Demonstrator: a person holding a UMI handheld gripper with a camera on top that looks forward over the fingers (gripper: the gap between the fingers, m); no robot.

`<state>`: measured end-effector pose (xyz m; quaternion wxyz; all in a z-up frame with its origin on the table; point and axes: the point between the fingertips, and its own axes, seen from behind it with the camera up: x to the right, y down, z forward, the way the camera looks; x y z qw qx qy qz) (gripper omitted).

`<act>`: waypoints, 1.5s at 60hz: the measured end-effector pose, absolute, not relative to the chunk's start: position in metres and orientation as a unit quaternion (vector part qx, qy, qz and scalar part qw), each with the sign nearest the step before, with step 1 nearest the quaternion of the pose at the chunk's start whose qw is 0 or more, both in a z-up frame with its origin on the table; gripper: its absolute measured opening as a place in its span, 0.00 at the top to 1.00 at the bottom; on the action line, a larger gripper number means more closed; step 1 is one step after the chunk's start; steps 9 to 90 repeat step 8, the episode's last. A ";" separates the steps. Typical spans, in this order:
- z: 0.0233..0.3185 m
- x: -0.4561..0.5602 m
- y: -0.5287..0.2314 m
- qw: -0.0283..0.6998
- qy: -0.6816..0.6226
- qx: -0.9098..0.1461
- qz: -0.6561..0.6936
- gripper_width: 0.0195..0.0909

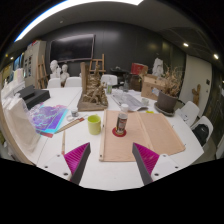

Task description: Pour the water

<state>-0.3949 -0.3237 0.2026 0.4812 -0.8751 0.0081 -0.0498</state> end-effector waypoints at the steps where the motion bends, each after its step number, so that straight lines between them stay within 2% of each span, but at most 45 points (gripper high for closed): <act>1: 0.202 -0.394 -0.324 0.481 0.009 -0.875 -0.050 0.07; 90: 0.199 -0.391 -0.323 0.481 0.015 -0.875 -0.055 0.07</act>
